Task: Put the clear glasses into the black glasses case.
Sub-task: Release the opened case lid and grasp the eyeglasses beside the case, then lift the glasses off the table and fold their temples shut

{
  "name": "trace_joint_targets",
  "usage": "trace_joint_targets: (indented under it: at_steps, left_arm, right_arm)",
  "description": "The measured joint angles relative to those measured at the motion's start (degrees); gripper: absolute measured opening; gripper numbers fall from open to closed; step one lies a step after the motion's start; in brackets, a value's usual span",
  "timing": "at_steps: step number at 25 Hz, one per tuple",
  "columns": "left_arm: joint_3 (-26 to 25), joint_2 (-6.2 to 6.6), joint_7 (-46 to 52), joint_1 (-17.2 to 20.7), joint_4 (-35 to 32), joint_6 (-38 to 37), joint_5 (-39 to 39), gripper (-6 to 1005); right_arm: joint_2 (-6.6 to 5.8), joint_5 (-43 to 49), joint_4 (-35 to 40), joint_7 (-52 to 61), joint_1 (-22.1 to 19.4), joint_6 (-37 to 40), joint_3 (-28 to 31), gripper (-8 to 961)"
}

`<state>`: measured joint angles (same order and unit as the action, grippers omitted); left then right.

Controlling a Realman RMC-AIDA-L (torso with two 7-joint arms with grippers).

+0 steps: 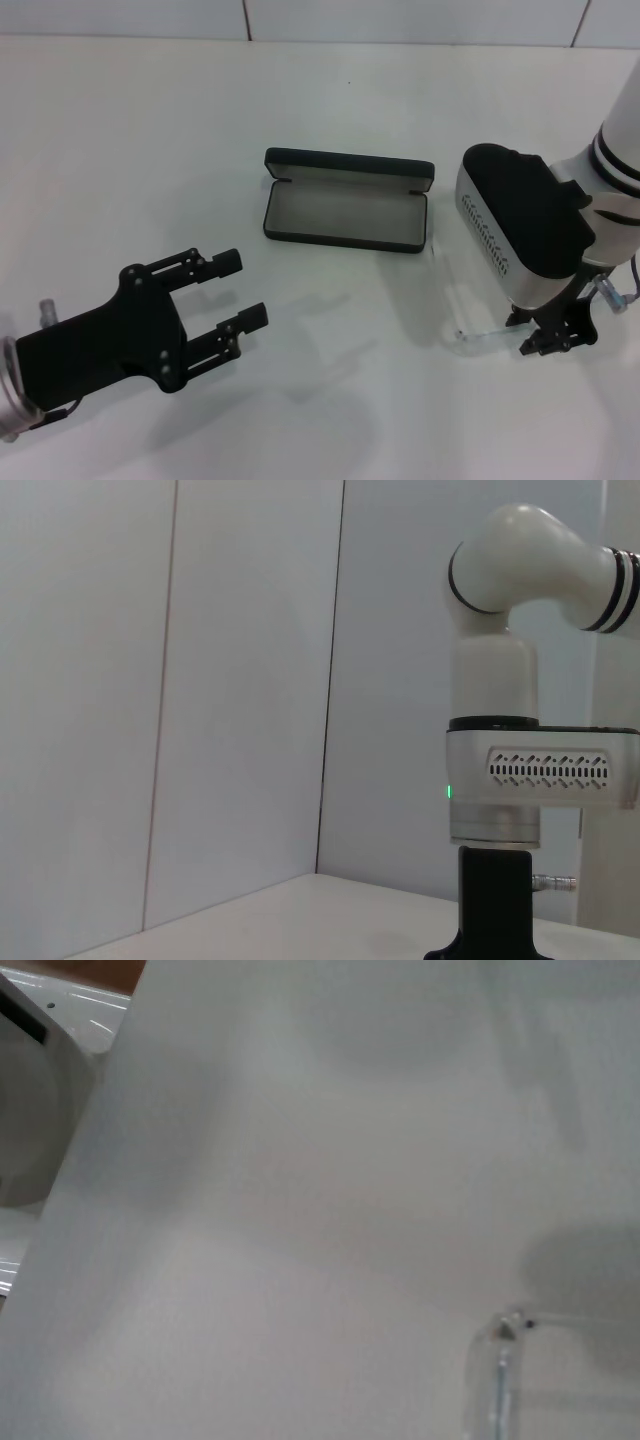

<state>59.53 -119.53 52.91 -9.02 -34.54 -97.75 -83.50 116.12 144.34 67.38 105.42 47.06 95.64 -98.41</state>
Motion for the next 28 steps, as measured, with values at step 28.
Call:
trace_joint_targets:
  at_steps: [28]
  left_arm:
    - [-0.4, 0.25, 2.8, -0.1, -1.0, -6.7, 7.8, 520]
  right_arm:
    - [-0.23, -21.0, 20.2, -7.2, -19.2, 8.1, 24.8, 114]
